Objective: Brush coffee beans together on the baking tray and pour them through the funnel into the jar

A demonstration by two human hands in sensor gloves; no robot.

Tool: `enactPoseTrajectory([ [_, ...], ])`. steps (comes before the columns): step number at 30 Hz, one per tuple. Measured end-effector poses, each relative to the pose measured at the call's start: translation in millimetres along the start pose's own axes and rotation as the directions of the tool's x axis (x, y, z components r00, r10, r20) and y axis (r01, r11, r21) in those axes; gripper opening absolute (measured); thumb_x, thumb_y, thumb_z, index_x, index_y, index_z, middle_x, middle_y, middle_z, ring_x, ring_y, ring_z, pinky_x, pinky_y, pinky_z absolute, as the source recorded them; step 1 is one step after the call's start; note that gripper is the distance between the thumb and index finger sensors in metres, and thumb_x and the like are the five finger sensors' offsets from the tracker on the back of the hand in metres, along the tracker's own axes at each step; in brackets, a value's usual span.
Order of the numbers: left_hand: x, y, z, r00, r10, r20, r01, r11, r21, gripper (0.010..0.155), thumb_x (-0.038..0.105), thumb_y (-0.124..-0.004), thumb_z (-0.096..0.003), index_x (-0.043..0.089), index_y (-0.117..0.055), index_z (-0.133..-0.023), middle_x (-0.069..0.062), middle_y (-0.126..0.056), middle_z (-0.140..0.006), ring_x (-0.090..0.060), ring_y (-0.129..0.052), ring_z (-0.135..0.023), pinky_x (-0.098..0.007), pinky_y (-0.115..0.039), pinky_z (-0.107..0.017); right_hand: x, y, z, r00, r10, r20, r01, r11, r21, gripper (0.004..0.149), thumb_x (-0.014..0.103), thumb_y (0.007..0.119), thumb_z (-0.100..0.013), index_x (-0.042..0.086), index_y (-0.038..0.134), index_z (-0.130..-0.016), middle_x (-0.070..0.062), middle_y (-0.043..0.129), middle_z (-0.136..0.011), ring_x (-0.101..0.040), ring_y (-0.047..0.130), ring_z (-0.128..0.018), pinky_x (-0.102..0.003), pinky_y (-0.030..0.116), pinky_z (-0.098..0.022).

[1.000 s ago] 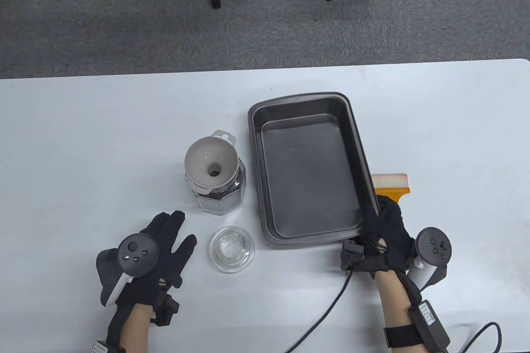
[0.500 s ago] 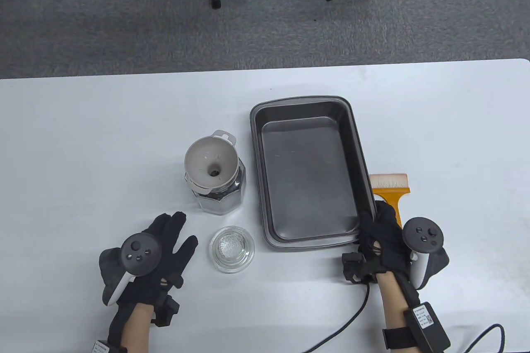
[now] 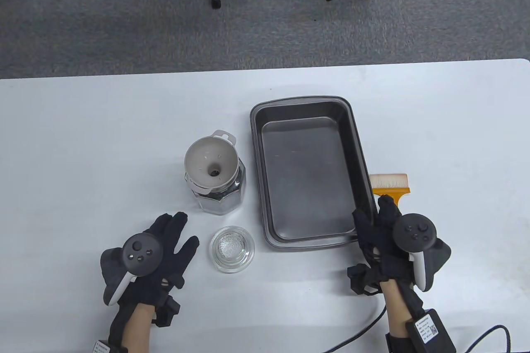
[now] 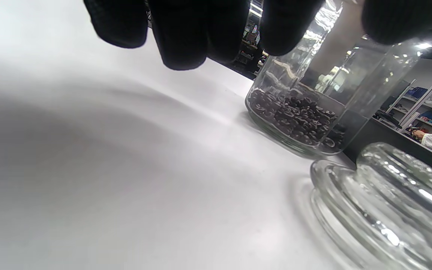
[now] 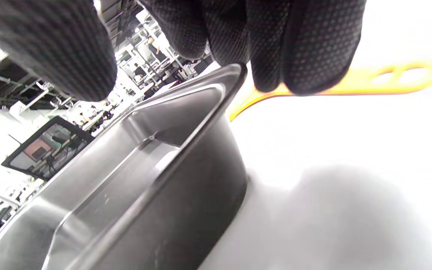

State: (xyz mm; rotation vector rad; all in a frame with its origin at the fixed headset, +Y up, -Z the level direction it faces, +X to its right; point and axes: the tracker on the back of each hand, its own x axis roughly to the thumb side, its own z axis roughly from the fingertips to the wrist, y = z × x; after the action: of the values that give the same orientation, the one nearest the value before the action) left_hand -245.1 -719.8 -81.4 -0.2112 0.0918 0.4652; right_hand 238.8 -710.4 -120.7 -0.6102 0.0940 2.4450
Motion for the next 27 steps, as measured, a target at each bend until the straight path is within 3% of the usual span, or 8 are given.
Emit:
enactPoseTrajectory([
  [5,2,2,1,1.000,0.023,0.019,-0.023,1.000,0.003,0.071,0.076,-0.067,-0.0484,0.043,-0.055,-0.111,-0.003,-0.060,-0.121,-0.034,-0.070,-0.106,-0.057,-0.060,-0.077,13,-3,10,0.998,0.045,0.047,-0.047,0.998,0.035,0.080,0.065,0.083,-0.044,0.022,0.052,-0.105,-0.010,0.046,-0.117,-0.045,0.052,-0.104,-0.055,0.065,-0.070],
  [10,2,2,0,0.999,0.038,0.023,-0.038,0.999,-0.003,0.071,0.076,-0.067,-0.0486,0.043,-0.055,-0.111,-0.003,-0.060,-0.121,-0.034,-0.070,-0.106,-0.057,-0.060,-0.077,34,-7,20,0.993,0.021,0.116,-0.027,0.998,0.052,0.081,0.065,0.082,-0.045,0.019,0.054,-0.105,-0.014,0.044,-0.117,-0.046,0.045,-0.105,-0.059,0.053,-0.074],
  [15,3,4,-1,0.997,0.071,0.031,-0.071,0.997,-0.006,0.071,0.076,-0.067,-0.0485,0.043,-0.055,-0.111,-0.003,-0.060,-0.121,-0.035,-0.070,-0.106,-0.057,-0.059,-0.077,82,-10,40,0.959,0.026,0.281,-0.035,0.999,0.029,0.075,0.064,0.083,-0.044,0.027,0.060,-0.104,-0.015,0.048,-0.117,-0.049,0.049,-0.104,-0.063,0.053,-0.072],
  [19,6,5,-2,0.996,0.081,0.044,-0.081,0.997,-0.008,0.071,0.076,-0.067,-0.0486,0.043,-0.055,-0.111,-0.003,-0.059,-0.121,-0.034,-0.070,-0.106,-0.057,-0.059,-0.077,130,-7,54,0.893,-0.046,0.447,0.007,0.996,0.088,0.069,0.061,0.086,-0.044,0.034,0.062,-0.102,-0.015,0.050,-0.117,-0.049,0.056,-0.103,-0.063,0.059,-0.071],
  [27,5,8,-2,0.992,0.110,0.060,-0.110,0.994,-0.003,0.071,0.076,-0.067,-0.0486,0.043,-0.055,-0.111,-0.003,-0.059,-0.121,-0.034,-0.069,-0.107,-0.057,-0.059,-0.077,220,17,69,0.829,-0.047,0.557,-0.055,0.985,0.165,0.067,0.058,0.090,-0.042,0.044,0.062,-0.101,-0.014,0.050,-0.117,-0.048,0.061,-0.102,-0.062,0.065,-0.069],
])
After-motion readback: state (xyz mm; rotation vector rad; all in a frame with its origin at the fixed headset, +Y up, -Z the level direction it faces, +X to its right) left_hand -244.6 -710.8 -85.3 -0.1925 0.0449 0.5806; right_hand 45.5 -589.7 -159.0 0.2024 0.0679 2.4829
